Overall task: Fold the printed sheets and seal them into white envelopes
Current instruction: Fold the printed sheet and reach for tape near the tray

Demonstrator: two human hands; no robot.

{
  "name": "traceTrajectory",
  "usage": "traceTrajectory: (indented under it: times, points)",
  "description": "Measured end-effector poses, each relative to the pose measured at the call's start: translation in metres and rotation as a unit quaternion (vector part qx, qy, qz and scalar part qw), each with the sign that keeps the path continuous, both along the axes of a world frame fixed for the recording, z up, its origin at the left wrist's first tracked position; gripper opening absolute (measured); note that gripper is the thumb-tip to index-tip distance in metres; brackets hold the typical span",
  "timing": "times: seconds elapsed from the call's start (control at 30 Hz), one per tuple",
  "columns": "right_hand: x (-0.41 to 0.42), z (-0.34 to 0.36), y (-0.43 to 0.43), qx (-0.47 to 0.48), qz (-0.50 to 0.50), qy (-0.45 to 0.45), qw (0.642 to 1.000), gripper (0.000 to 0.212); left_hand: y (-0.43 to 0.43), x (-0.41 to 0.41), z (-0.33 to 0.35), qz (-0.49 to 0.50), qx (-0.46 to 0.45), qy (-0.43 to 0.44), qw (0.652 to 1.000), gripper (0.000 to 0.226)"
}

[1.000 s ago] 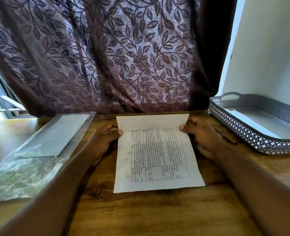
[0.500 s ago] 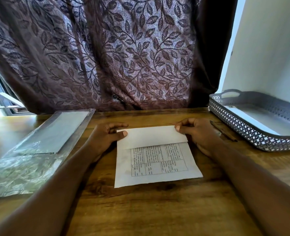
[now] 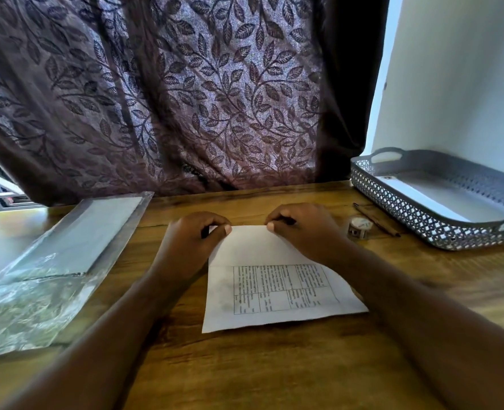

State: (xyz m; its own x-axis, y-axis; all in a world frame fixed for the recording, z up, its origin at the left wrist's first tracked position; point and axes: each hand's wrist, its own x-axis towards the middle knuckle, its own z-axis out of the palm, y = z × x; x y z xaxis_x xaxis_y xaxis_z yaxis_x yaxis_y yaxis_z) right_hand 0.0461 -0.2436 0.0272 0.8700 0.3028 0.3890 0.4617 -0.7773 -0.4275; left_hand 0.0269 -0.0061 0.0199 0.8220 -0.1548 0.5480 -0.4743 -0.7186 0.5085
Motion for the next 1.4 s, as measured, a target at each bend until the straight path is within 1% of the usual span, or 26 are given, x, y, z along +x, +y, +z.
traceTrajectory:
  times: [0.13, 0.2, 0.37, 0.43, 0.57, 0.73, 0.83, 0.9, 0.97, 1.03, 1.13, 1.23, 1.33, 1.4]
  points:
    - [-0.005, 0.004, 0.004, -0.008, 0.022, 0.013, 1.0, 0.019, -0.003, -0.001, 0.0, -0.017, 0.002, -0.018, 1.0, 0.01]
    - [-0.003, 0.004, 0.002, -0.001, 0.018, 0.016, 1.0, 0.017, -0.001, 0.0, 0.0, -0.021, -0.006, -0.013, 1.0, 0.01]
    - [0.004, 0.004, -0.015, 0.007, -0.006, 0.033, 0.999, 0.014, 0.016, 0.012, -0.003, 0.014, -0.037, 0.014, 0.999, 0.009]
    - [0.005, 0.005, -0.022, 0.02, -0.01, 0.043, 0.999, 0.014, 0.021, 0.016, -0.004, 0.024, -0.055, 0.031, 0.998, 0.008]
    - [0.007, 0.005, -0.028, 0.045, -0.014, 0.057, 0.997, 0.012, 0.023, 0.017, -0.006, 0.026, -0.052, 0.039, 0.998, 0.008]
    - [0.011, 0.0, -0.035, 0.115, -0.05, 0.066, 0.99, 0.014, 0.025, 0.016, -0.003, 0.028, -0.057, 0.033, 0.997, 0.007]
    - [0.011, 0.001, -0.037, 0.139, -0.038, 0.08, 0.986, 0.01, 0.027, 0.018, -0.003, 0.027, -0.05, 0.031, 0.998, 0.009]
    - [0.011, 0.001, -0.038, 0.143, -0.031, 0.086, 0.985, 0.008, 0.028, 0.02, -0.005, 0.031, -0.046, 0.05, 0.997, 0.01]
    - [0.011, -0.001, -0.039, 0.156, -0.029, 0.087, 0.984, 0.006, 0.027, 0.02, -0.006, 0.04, -0.017, 0.061, 0.997, 0.009]
    - [0.01, -0.001, -0.037, 0.173, -0.029, 0.083, 0.981, 0.004, 0.025, 0.018, -0.005, 0.049, 0.021, 0.05, 0.997, 0.011]
    - [0.007, 0.001, -0.027, 0.158, -0.025, 0.047, 0.986, 0.008, 0.016, 0.013, -0.001, 0.05, 0.051, 0.021, 0.997, 0.025]
    - [0.002, 0.004, -0.013, 0.146, -0.008, 0.017, 0.989, 0.009, 0.004, 0.01, 0.001, 0.04, 0.136, -0.012, 0.99, 0.037]
    - [-0.001, 0.003, -0.002, 0.121, 0.019, -0.019, 0.992, 0.007, -0.01, 0.005, 0.004, 0.015, 0.208, -0.014, 0.978, 0.032]
    - [-0.002, 0.002, 0.001, 0.114, 0.028, -0.031, 0.993, 0.007, -0.015, 0.001, 0.005, 0.014, 0.209, -0.039, 0.977, 0.026]
